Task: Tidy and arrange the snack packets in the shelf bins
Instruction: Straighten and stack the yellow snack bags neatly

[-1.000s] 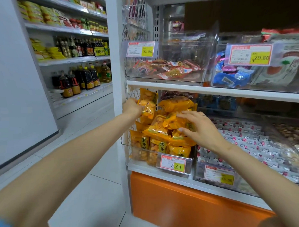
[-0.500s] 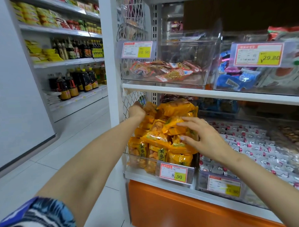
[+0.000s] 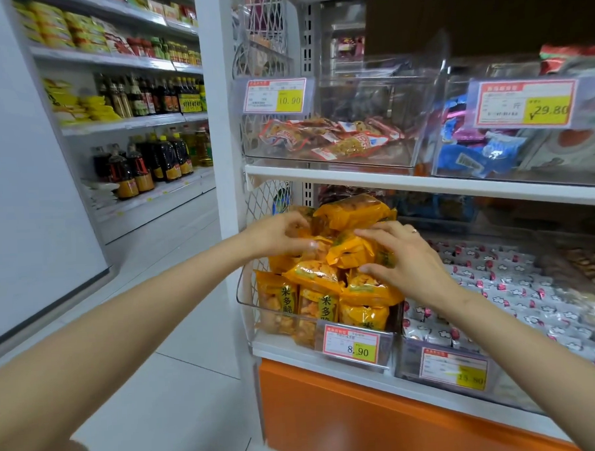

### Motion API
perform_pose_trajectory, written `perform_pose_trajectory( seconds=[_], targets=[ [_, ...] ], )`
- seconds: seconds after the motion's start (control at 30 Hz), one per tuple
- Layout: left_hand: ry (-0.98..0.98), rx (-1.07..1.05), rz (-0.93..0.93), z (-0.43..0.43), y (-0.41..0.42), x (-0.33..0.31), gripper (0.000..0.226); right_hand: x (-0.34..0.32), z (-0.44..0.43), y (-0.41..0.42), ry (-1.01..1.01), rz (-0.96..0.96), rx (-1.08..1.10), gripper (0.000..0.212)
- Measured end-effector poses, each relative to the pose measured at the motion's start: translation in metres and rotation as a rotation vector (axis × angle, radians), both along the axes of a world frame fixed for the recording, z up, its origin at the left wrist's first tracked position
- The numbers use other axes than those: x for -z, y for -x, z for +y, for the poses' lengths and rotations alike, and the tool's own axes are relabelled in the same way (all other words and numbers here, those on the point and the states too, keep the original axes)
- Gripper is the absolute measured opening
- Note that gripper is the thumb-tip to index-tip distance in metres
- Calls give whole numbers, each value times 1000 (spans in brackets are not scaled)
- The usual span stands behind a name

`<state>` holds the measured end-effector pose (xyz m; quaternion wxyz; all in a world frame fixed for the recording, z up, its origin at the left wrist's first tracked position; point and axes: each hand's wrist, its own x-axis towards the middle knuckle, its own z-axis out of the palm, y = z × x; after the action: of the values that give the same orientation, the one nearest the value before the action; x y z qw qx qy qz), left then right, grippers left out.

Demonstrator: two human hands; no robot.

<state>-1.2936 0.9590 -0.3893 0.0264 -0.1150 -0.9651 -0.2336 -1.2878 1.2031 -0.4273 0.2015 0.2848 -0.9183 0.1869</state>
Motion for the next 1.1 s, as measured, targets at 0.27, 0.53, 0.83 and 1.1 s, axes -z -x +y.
perform_pose_trajectory(
  seconds=[0.27, 0.53, 0.83, 1.1],
  targets=[
    [165, 64, 171, 15, -13, 31, 60, 0, -10, 4, 78, 125, 27, 25],
    [-100, 59, 93, 12, -23, 25, 53, 1, -2, -9, 282, 261, -90, 18],
    [-1252, -69, -257, 21, -51, 7, 23, -6, -24, -31, 456, 171, -318, 26],
    [-1301, -208, -116, 17, -62, 9, 42, -21, -36, -40, 856, -817, -178, 72]
  ],
)
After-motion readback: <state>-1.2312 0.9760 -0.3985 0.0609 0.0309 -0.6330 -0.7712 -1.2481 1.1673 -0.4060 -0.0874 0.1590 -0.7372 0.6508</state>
